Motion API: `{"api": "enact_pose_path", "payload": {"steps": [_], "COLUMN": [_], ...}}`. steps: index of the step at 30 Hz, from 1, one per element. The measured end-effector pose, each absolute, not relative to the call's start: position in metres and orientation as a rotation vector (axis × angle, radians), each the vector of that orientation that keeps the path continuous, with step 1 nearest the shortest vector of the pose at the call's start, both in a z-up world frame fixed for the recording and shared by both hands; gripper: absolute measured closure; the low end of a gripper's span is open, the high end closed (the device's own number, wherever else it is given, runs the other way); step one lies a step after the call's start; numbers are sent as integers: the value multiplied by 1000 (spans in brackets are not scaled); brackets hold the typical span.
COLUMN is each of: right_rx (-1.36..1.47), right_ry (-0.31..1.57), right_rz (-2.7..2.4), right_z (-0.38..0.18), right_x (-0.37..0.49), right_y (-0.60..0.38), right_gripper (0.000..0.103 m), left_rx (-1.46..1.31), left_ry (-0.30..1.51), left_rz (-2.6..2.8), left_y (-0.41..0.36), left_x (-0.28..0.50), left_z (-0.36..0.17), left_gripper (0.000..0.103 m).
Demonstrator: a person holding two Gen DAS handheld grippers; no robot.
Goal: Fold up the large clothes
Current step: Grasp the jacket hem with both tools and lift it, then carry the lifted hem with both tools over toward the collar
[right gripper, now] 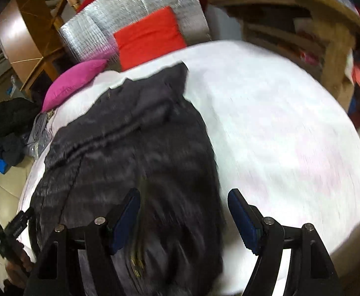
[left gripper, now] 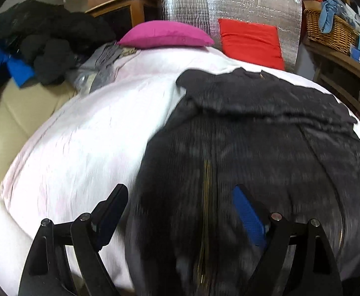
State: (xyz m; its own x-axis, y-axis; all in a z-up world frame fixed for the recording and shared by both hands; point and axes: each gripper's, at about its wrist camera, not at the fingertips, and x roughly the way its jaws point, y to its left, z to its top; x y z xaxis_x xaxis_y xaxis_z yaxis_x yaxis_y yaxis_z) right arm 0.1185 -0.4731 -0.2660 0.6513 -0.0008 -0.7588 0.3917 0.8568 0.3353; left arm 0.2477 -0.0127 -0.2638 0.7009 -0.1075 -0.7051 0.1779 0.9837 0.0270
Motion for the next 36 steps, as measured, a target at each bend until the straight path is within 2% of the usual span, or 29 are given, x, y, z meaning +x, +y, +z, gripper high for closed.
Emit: {"api": "enact_pose_path", "payload": {"steps": [9,19,27,30,31,32,33,34,35,36], "right_rx": [475,457,477,494,488,483,480,469,447,416], "right_ry": [944,1158,1163,1136,1125,1117,1115,1116,1118,1121], "right_rz": [-199,-165,-154,-141,-134,-131,-134,-135,-132,-129], "right_z": [-280,-326,-345,-345,-344,-342,-341,-338,-335,-330], "right_x": [83,75,81,82,82,83,82,81,81,78], "right_y": [-443,-405,-397,-395,-392,-390,-389,-387,-384,-378], "right_gripper": [26,26,15,16,17,22,29,32,40,46], "left_rx": [33,-104,-180,-235,-237,-235,-230,-214,-199,-194], "left_ry": [874,1054,1188,1207,1193,1174,1165,1160,1154,1152], "left_rz": [-165,-181,-263,-333,-343,-352,-358,-357,-351,-348], "left_y": [6,35,37,34,34,33,32,31,30,29], "left_x": [210,181,179,176,174,173,172,171,170,169], "left_z": [-277,-305,-331,-335,-333,-330,-328,-326,-325,-326], "left_gripper": [16,15,15,16,18,32,52,58,62,62]}}
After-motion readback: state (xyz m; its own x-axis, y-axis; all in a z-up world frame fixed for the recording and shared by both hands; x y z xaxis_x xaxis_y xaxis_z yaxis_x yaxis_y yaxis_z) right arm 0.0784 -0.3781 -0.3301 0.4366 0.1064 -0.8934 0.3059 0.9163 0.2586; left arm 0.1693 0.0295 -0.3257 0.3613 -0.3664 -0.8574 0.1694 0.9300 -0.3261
